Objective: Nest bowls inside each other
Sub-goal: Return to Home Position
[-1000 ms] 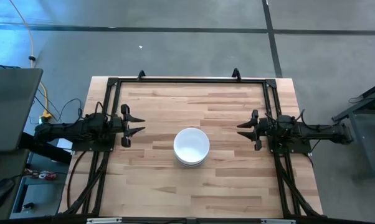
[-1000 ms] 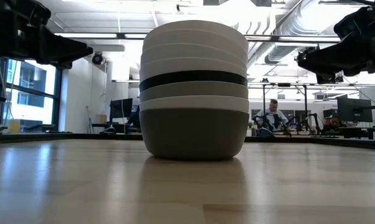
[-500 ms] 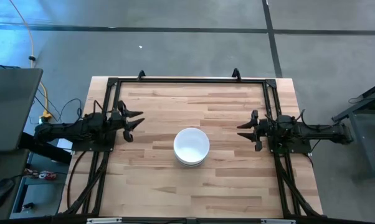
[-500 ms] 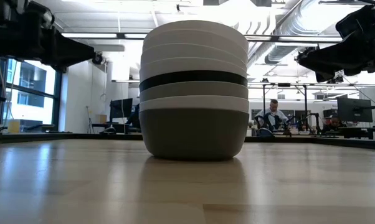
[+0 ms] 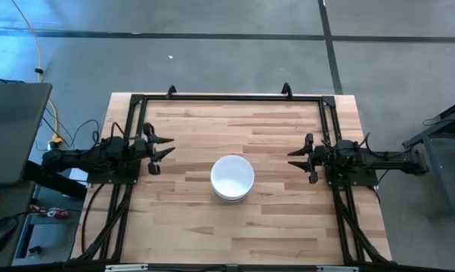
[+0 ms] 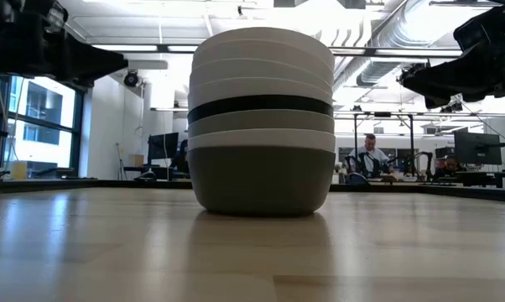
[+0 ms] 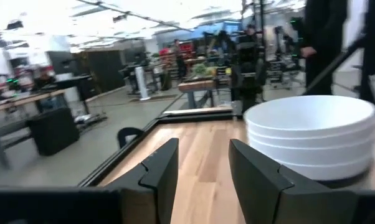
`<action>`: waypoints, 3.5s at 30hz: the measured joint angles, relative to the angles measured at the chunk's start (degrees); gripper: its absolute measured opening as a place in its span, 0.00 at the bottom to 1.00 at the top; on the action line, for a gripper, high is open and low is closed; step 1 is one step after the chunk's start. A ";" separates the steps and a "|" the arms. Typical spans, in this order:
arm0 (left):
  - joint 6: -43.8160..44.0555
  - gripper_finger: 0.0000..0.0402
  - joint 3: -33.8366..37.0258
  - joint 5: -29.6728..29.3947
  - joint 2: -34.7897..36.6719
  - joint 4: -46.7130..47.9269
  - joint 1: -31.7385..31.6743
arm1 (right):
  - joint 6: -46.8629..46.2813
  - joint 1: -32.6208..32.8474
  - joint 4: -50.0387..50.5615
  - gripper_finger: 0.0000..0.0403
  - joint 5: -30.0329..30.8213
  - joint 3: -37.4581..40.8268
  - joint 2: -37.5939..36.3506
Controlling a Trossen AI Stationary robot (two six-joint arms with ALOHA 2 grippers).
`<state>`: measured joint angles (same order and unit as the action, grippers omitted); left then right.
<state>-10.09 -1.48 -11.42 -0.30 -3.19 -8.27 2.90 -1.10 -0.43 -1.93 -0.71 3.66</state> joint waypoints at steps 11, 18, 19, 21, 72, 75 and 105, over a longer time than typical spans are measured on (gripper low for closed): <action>1.49 0.32 0.00 8.23 0.00 2.18 0.01 | -2.92 0.01 -0.02 0.31 0.00 0.00 0.00; 2.43 0.32 0.00 8.24 0.00 2.31 0.00 | -2.91 -0.01 -0.02 0.31 0.00 0.00 0.00; 2.48 0.32 0.00 8.24 0.00 2.31 0.00 | -2.91 -0.01 -0.02 0.31 0.00 0.00 0.00; 2.43 0.32 0.00 8.24 0.00 2.31 0.00 | -2.91 -0.01 -0.02 0.31 0.00 0.00 0.00; 2.43 0.32 0.00 8.02 0.00 2.31 0.00 | -2.91 -0.01 -0.04 0.31 0.00 0.02 0.00; 2.43 0.32 0.00 8.01 0.00 2.31 0.01 | -2.91 -0.01 -0.04 0.31 0.00 0.02 0.00; 2.43 0.32 0.02 8.02 0.00 2.29 0.02 | -2.91 0.01 -0.04 0.31 0.00 0.02 0.00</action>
<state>-7.66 -1.45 -3.40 -0.30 -0.91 -8.25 -0.01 -1.08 -0.47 -1.93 -0.69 3.66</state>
